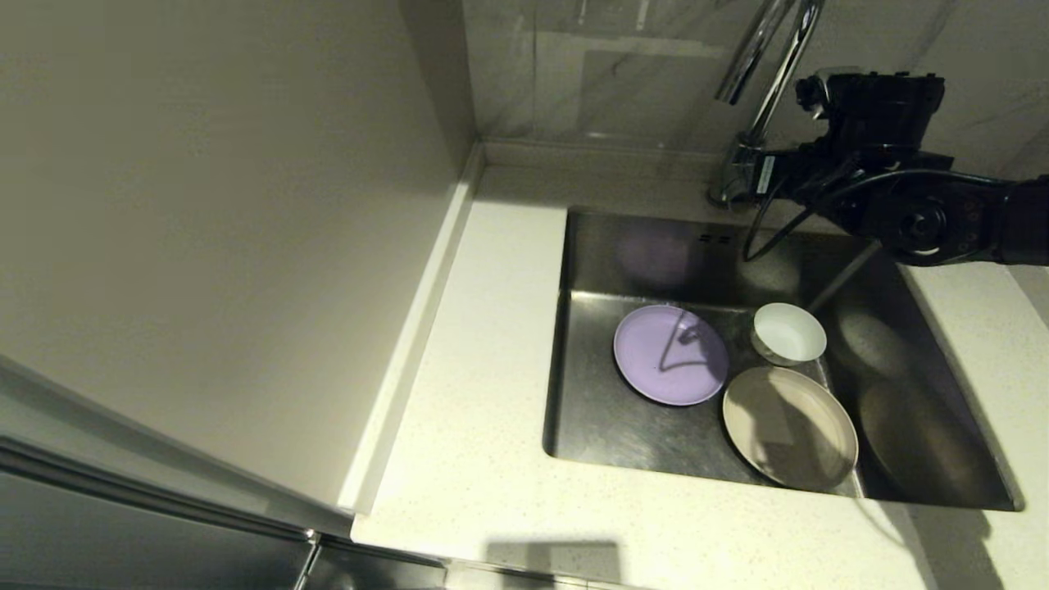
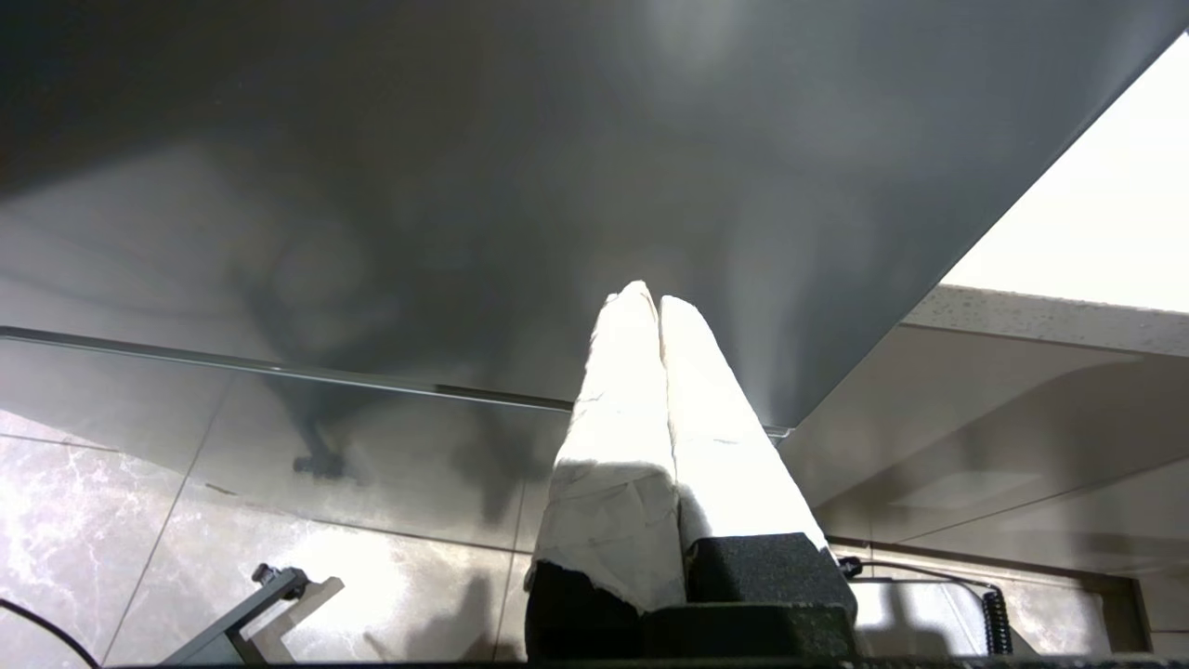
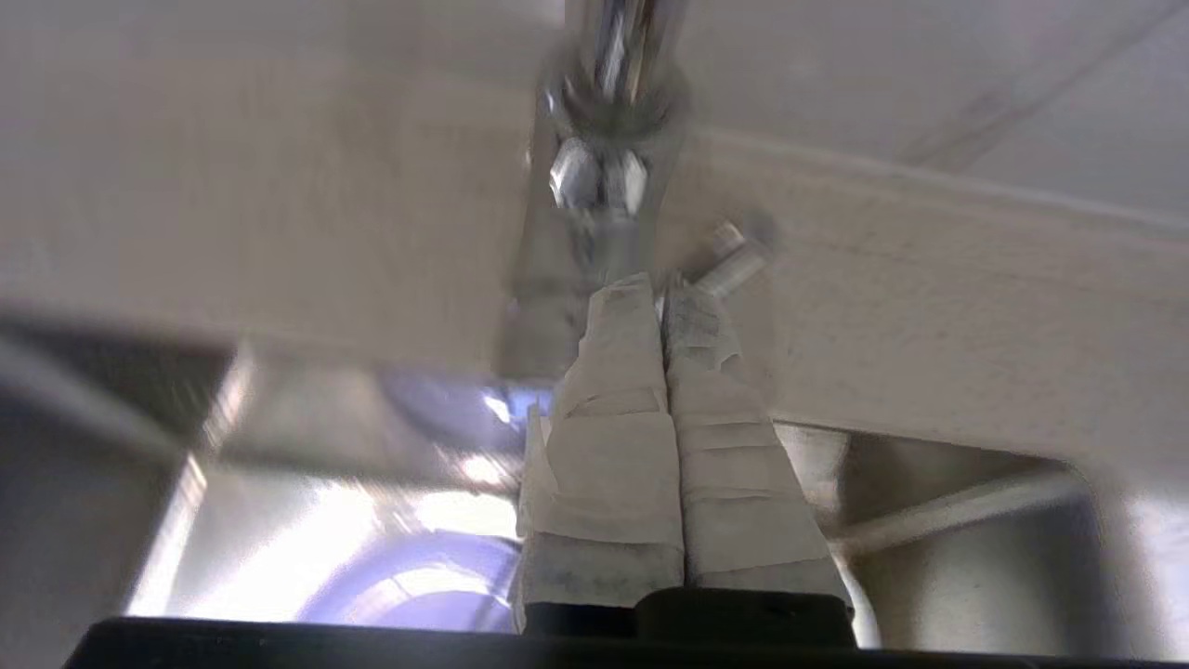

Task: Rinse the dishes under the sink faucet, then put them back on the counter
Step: Turn on the faucet

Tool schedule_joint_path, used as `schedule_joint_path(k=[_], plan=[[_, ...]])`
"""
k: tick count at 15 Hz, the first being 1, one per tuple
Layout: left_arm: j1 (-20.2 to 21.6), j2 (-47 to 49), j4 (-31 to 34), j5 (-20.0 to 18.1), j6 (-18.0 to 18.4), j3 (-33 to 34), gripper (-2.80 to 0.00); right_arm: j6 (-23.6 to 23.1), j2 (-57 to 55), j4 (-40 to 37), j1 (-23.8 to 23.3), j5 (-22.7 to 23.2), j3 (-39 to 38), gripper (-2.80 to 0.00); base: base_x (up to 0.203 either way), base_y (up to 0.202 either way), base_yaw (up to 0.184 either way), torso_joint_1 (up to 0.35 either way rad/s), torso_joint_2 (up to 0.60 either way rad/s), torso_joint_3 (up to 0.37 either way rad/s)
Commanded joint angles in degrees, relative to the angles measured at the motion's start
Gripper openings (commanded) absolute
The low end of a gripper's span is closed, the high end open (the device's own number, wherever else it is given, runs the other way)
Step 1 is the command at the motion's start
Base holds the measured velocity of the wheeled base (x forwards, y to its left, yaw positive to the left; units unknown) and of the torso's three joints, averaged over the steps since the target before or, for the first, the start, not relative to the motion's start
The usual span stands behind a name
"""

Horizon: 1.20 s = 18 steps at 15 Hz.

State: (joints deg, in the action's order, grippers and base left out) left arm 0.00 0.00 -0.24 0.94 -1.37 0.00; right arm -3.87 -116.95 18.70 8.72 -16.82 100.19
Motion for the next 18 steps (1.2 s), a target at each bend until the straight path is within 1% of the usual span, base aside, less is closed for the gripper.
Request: schedule_joint_path(k=[1,3,5,6,7,8,12,14,16,18], plan=[[0.00,-0.09,-0.02,0.03,-0.03,0.00,-2.80,-3.24,3.25,0.20,-1.49,2.61,-3.81,-2.80,0.000,0.000,0.000,0.000,0.00,0.000],[0.00,-0.09,-0.02,0.03,-0.03,0.00,-2.80,-5.49,5.01,0.20,-2.51,3.93,-6.50,-2.80,0.000,0.000,0.000,0.000,0.00,0.000],[0.00,-0.09,-0.02,0.03,-0.03,0.00,-2.80,-7.13,6.20,0.23,-3.52,4.16,-8.75,-2.80,0.000,0.000,0.000,0.000,0.00,0.000],[0.00,-0.09,-0.02,0.03,-0.03,0.00,-2.80,-7.16,6.36,0.55,-3.62,5.12,-9.14,-2.80,0.000,0.000,0.000,0.000,0.00,0.000],[0.00,-0.09,-0.02,0.03,-0.03,0.00,-2.80,-6.28,6.20,0.68,-3.62,6.85,-9.29,-2.80,0.000,0.000,0.000,0.000,0.00,0.000],[0.00,-0.09,-0.02,0.03,-0.03,0.00,-2.80,-4.09,5.87,0.79,-3.62,8.05,-9.13,-2.80,0.000,0.000,0.000,0.000,0.00,0.000],[0.00,-0.09,-0.02,0.03,-0.03,0.00,-2.80,2.85,3.56,3.57,-4.54,8.58,-6.88,-2.80,0.000,0.000,0.000,0.000,0.00,0.000],[0.00,-0.09,-0.02,0.03,-0.03,0.00,-2.80,8.24,1.87,3.54,-6.80,8.25,-5.53,-2.80,0.000,0.000,0.000,0.000,0.00,0.000],[0.00,-0.09,-0.02,0.03,-0.03,0.00,-2.80,9.34,0.79,3.54,-10.04,8.13,-5.51,-2.80,0.000,0.000,0.000,0.000,0.00,0.000],[0.00,-0.09,-0.02,0.03,-0.03,0.00,-2.80,11.72,-0.91,3.54,-11.21,8.67,-4.68,-2.80,0.000,0.000,0.000,0.000,0.00,0.000]])
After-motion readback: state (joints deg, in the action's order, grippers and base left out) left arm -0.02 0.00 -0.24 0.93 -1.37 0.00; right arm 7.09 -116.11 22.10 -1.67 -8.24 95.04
